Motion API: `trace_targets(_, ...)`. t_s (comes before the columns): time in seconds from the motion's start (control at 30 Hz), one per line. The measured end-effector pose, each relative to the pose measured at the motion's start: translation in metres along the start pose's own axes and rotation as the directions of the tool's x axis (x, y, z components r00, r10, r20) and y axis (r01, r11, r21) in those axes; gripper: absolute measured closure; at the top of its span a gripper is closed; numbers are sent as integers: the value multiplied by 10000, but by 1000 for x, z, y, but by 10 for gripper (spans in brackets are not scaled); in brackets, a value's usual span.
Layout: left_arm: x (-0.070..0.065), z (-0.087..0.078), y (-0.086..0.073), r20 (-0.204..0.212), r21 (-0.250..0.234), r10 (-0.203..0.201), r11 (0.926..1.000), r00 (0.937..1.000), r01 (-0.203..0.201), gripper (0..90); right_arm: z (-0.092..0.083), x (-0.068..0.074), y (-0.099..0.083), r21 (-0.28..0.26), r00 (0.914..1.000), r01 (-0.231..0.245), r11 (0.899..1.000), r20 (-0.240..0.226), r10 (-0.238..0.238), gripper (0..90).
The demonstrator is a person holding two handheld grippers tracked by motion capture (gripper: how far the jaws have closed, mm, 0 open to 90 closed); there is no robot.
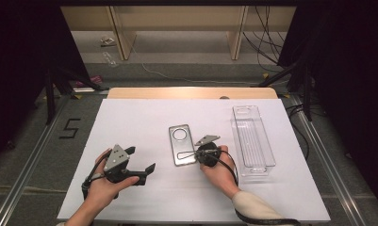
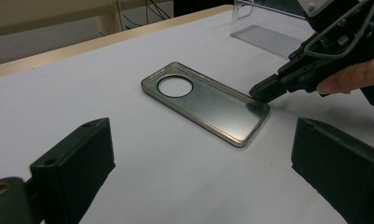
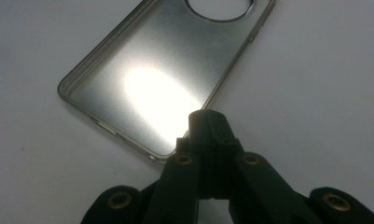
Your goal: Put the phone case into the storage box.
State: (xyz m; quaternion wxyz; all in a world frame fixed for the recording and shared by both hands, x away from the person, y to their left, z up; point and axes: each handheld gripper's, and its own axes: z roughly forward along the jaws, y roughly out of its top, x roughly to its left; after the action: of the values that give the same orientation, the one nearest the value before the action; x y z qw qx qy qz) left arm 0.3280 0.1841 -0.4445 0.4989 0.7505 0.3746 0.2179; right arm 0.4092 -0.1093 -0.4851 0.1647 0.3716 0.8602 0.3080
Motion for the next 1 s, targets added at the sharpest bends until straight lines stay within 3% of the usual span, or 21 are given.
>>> trace_targets(0.5,0,0,0,0,8,-15,10000,10000,15,63,1,12,1,-93,9994,275,9996,-224,-277,900)
trace_targets(1.0,0,0,0,26,28,7,10000,10000,-7,67,1,13,1,-82,9990,364,9993,-251,-366,900)
